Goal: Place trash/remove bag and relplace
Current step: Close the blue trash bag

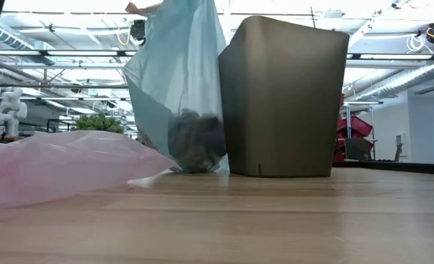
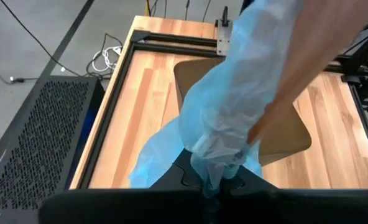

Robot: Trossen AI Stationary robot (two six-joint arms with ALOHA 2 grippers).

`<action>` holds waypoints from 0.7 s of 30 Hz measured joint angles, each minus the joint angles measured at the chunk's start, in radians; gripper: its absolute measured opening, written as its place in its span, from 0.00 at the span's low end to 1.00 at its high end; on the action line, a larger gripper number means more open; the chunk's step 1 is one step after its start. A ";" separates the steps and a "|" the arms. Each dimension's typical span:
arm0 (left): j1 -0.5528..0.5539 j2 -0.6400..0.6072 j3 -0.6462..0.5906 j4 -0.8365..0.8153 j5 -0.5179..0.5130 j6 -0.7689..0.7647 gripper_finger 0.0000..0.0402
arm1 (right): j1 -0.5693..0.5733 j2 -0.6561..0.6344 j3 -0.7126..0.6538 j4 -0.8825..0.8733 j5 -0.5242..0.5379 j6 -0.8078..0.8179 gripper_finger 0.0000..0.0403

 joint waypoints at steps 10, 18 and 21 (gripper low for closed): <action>0.003 0.016 0.000 -0.074 -0.058 0.000 0.00 | 0.006 -0.055 0.003 0.092 -0.002 0.000 0.00; 0.006 0.008 0.000 -0.039 -0.082 -0.015 0.00 | -0.006 -0.080 0.003 0.044 0.009 0.173 0.00; 0.015 -0.005 0.000 -0.021 -0.083 -0.027 0.00 | -0.019 -0.075 0.000 -0.025 0.004 0.281 0.04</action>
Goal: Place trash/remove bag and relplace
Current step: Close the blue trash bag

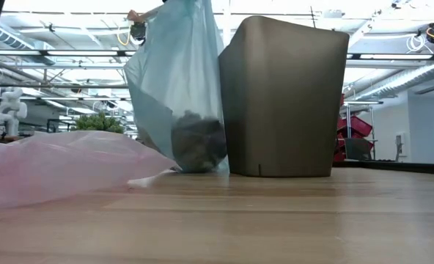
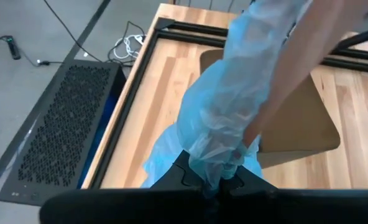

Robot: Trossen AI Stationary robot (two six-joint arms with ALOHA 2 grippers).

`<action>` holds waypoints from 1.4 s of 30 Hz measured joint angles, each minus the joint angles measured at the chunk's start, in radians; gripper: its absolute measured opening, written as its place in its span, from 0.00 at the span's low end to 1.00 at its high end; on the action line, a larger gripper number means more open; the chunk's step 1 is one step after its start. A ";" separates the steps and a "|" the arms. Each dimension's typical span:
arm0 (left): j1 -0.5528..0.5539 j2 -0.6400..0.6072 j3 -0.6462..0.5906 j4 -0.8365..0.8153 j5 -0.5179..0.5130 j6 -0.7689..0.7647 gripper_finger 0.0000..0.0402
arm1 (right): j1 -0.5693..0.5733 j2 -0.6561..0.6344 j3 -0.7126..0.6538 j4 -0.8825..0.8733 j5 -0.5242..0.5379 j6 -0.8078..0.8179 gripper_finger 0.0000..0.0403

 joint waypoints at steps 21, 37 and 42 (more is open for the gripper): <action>0.011 -0.021 0.001 0.043 -0.003 -0.025 0.00 | 0.019 0.107 0.003 0.002 -0.012 0.266 0.62; 0.010 -0.023 0.001 0.020 0.005 -0.027 0.00 | 0.018 0.136 -0.001 0.045 0.004 0.202 0.00; 0.010 -0.023 0.001 0.015 0.006 -0.053 0.00 | 0.018 0.103 -0.001 0.061 0.006 0.179 0.00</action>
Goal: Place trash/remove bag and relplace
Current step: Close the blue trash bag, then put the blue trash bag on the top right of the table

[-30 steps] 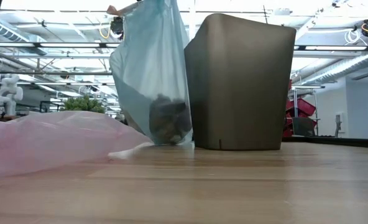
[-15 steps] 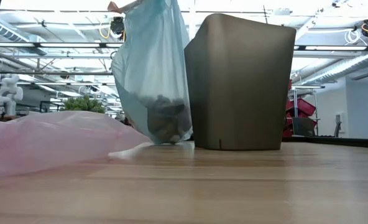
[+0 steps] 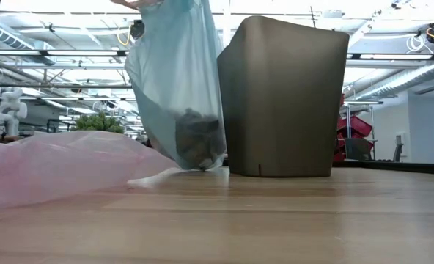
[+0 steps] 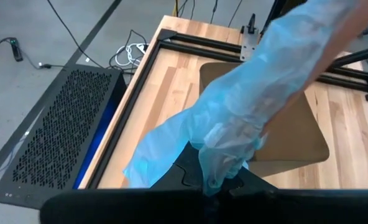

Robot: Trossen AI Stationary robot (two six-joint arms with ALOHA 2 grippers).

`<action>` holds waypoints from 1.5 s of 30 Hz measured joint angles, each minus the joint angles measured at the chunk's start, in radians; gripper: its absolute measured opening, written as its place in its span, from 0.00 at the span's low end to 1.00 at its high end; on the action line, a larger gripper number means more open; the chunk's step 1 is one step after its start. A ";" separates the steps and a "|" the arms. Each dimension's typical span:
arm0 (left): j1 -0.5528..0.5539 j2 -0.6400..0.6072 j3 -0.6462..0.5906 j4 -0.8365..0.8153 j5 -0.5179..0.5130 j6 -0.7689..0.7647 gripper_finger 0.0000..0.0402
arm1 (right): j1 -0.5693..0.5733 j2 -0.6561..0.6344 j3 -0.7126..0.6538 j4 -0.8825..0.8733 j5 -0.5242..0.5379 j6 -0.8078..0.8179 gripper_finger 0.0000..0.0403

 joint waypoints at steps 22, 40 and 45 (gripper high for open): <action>0.001 0.000 0.011 -0.007 -0.043 -0.025 0.00 | -0.016 -0.051 0.003 0.013 -0.009 -0.004 0.09; 0.044 -0.067 0.071 0.202 -0.085 -0.034 0.00 | -0.121 -0.103 0.002 -0.290 0.043 0.176 0.73; 0.065 -0.053 0.071 0.315 -0.018 -0.058 0.00 | -0.130 -0.107 0.003 -0.376 0.066 0.177 0.71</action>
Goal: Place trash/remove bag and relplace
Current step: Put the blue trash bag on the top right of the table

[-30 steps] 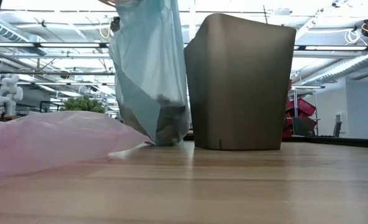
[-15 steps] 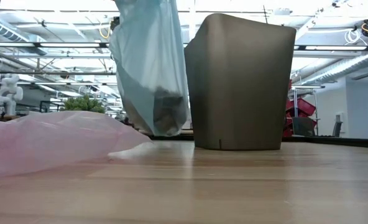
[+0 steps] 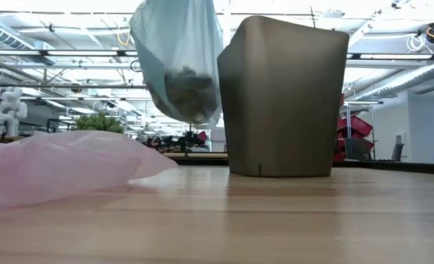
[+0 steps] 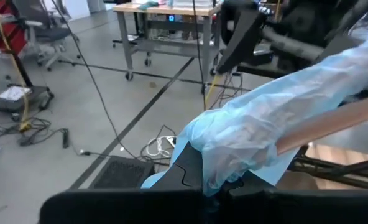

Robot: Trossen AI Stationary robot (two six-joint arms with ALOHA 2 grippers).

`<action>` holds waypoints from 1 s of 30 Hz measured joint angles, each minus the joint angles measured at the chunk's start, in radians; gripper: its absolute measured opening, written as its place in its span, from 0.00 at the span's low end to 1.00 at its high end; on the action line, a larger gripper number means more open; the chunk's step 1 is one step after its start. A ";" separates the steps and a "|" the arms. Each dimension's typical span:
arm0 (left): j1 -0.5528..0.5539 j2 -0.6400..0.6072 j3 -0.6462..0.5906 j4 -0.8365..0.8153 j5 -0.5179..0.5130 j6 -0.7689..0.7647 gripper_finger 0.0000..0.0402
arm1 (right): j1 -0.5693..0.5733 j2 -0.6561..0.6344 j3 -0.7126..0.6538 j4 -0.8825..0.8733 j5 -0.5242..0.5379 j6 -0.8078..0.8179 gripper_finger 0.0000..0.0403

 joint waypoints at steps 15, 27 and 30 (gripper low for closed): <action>0.043 -0.005 0.000 0.033 0.001 -0.046 0.00 | -0.084 -0.007 -0.031 -0.756 0.274 0.376 0.03; 0.067 -0.020 0.000 0.041 -0.011 -0.046 0.00 | -0.128 -0.006 -0.387 -0.766 0.185 0.527 0.00; 0.081 -0.027 0.000 0.043 -0.012 -0.046 0.00 | -0.128 -0.006 -0.496 -0.767 0.049 0.566 0.00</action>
